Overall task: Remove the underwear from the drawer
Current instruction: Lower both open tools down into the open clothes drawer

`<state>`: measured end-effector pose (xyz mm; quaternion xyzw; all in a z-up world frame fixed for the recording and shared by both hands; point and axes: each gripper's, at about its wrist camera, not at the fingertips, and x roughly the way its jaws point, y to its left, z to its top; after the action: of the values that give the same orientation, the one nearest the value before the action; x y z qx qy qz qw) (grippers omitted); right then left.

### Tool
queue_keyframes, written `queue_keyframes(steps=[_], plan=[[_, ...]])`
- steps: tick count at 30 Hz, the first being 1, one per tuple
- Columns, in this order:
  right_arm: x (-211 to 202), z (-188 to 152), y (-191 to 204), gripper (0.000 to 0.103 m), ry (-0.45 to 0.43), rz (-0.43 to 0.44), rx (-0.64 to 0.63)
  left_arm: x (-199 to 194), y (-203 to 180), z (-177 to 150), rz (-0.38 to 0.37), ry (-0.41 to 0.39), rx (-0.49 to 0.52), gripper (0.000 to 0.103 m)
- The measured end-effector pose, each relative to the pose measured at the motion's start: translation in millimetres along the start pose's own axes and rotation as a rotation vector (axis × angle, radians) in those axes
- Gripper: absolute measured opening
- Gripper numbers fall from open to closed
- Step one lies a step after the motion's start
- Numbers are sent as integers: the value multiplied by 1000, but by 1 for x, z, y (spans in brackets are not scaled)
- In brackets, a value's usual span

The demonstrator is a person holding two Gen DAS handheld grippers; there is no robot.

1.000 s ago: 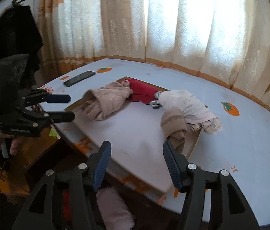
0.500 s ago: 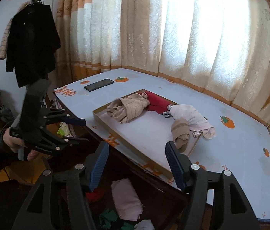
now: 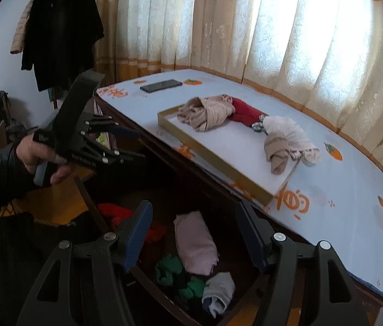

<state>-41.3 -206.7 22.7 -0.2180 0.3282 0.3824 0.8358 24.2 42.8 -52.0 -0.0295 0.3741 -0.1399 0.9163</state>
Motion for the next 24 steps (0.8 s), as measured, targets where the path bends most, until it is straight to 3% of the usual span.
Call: queue_keyframes(steps=[4,12,24], plan=[[12,-14,0,67,40,8,10,4,3,-8,3,27,-18,85],[65,-61,0,67,145,66,81,14,6,-24,25,90,-18,85],[115,-80,-2,67,186,34,77,32,6,-44,52,172,-16,85]])
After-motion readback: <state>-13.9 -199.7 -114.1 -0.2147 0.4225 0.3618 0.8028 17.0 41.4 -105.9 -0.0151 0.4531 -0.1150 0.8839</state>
